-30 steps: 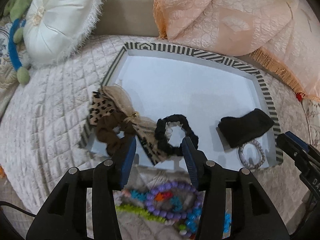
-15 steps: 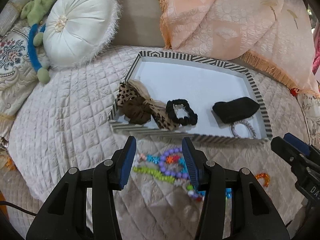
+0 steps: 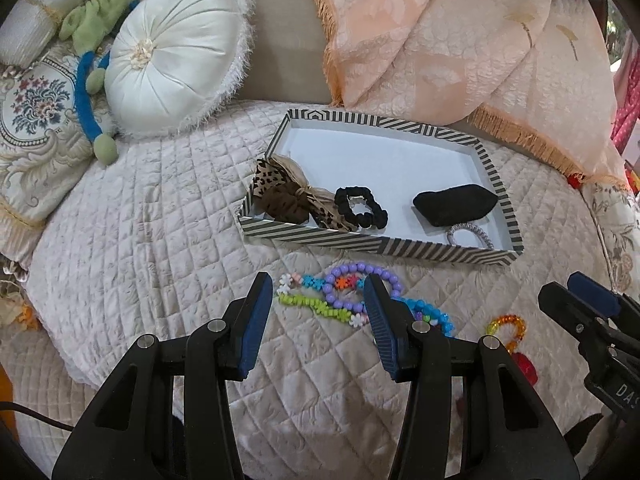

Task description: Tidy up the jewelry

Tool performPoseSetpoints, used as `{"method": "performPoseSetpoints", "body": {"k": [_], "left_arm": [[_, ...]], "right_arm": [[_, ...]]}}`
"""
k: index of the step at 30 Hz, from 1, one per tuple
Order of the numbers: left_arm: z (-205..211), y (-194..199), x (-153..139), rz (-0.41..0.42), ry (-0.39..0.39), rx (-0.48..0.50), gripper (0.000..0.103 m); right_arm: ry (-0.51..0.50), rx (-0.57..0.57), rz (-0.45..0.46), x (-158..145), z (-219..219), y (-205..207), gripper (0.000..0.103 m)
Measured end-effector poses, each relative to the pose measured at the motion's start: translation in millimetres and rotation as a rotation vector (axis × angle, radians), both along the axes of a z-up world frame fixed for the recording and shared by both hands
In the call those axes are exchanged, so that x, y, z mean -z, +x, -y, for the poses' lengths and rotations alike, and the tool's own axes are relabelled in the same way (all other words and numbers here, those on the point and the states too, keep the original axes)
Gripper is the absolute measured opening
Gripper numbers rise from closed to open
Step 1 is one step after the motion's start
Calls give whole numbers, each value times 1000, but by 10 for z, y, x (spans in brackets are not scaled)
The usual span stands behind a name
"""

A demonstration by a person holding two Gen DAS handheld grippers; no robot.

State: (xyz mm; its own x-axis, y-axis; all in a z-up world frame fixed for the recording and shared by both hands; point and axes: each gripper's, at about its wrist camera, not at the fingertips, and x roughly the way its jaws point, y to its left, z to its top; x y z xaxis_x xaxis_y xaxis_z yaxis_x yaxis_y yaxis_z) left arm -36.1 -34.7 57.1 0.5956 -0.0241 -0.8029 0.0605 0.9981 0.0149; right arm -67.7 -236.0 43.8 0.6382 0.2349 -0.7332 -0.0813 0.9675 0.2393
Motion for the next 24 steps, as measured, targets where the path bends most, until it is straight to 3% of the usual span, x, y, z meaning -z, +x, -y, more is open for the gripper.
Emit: {"method": "performPoseSetpoints", "body": {"k": [24], "left_arm": [[-72,-340,-118,29,-7,14,47]], "right_arm": [[-3,-10,20,-111,-62,-409,66]]}}
